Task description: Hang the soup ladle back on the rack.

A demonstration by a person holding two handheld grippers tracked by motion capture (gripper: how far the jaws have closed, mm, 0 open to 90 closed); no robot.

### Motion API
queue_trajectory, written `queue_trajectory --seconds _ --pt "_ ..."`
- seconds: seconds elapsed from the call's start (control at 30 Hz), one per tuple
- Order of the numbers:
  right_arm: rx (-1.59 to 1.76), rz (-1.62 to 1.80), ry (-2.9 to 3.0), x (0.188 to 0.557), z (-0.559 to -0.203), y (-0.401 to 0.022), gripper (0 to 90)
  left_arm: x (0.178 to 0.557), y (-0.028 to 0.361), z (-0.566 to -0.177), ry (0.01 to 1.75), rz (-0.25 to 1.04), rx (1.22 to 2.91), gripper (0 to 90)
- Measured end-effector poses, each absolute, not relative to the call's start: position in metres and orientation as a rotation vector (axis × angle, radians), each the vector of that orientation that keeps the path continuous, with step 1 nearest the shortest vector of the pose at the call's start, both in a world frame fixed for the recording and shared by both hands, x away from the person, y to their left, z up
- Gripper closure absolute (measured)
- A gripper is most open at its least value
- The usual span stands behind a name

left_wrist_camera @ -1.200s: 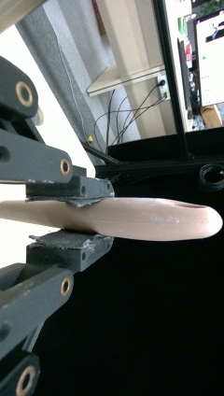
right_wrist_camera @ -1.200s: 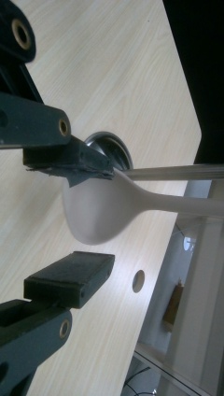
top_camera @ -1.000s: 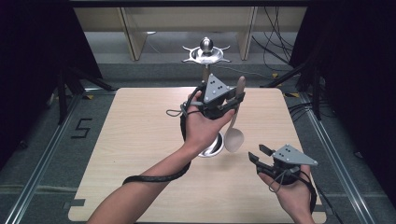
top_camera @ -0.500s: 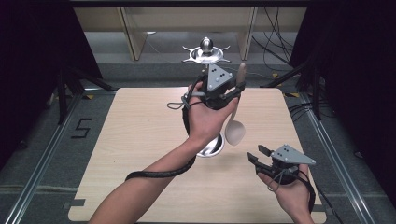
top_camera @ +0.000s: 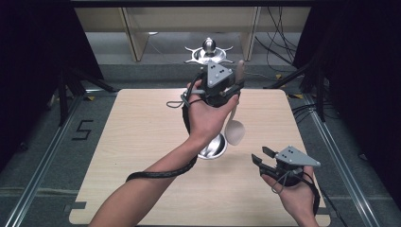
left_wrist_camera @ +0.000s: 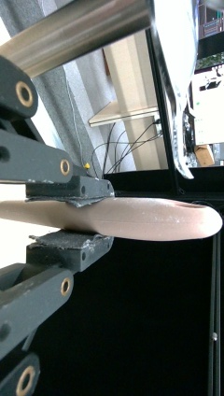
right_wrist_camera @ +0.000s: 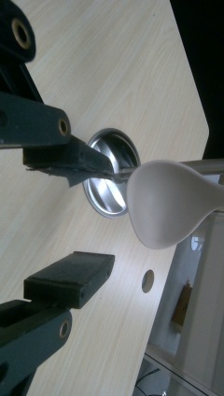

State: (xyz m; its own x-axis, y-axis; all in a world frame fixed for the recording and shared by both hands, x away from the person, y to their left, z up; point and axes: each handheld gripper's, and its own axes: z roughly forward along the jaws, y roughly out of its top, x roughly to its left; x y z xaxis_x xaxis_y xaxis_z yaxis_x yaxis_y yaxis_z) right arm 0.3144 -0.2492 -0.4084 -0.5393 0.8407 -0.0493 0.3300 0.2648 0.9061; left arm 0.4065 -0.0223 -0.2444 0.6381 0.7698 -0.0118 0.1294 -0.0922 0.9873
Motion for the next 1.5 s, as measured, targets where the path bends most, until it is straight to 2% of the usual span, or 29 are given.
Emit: queue_trajectory --seconds 1.5 --pt "1.106 1.232 2.026 0.312 -0.413 -0.247 51.1 0.42 -0.003 -0.251 0.824 0.655 1.579 72.5"
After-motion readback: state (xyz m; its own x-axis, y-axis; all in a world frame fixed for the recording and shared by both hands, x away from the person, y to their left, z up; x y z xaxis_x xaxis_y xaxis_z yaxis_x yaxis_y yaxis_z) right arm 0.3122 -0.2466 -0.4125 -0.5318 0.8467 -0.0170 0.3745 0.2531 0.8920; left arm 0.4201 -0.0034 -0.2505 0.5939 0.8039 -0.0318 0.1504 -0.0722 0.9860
